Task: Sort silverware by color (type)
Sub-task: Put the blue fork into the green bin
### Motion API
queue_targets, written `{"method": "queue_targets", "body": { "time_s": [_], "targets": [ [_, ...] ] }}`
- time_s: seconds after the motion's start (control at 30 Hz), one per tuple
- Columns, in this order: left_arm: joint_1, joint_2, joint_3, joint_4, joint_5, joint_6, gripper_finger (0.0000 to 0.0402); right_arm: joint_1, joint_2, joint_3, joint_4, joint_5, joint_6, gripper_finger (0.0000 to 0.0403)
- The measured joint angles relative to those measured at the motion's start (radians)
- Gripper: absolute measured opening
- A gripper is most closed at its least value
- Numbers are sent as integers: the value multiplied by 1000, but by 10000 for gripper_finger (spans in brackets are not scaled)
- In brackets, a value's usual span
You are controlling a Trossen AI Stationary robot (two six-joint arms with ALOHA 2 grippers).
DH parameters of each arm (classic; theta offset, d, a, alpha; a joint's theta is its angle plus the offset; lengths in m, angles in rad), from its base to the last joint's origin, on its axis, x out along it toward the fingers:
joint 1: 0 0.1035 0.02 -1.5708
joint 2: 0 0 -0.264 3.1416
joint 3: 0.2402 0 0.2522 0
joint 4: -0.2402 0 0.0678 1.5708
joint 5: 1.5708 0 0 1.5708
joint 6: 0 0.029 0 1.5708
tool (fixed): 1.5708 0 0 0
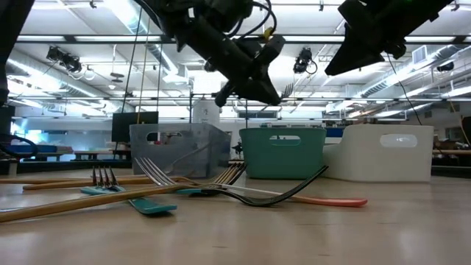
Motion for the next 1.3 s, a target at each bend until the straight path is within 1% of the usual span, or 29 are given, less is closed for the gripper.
{"method": "queue_targets", "body": {
  "time_s": [0.13,0.17,0.27,0.3,0.47,0.73,1.07,1.3],
  "targets": [
    [8,17,-2,-2,-17,2,25,0,0,0,0,1,-2,83],
    [8,29,1,20,-23,3,25,0,0,0,0,1,-2,83],
    [13,50,-2,10,-25,19,25,0,0,0,4,1,-4,83],
    [13,63,-1,39,-23,25,25,0,0,0,6,2,-6,83],
    [18,92,16,43,-25,52,25,0,1,0,26,2,-30,83],
    [18,163,101,-8,-24,78,25,0,1,0,41,0,-41,83],
    [20,211,106,-74,-14,49,25,0,1,0,43,0,-52,83],
    [25,213,106,-66,-10,46,25,0,1,0,47,-1,-54,83]
  ]
}}
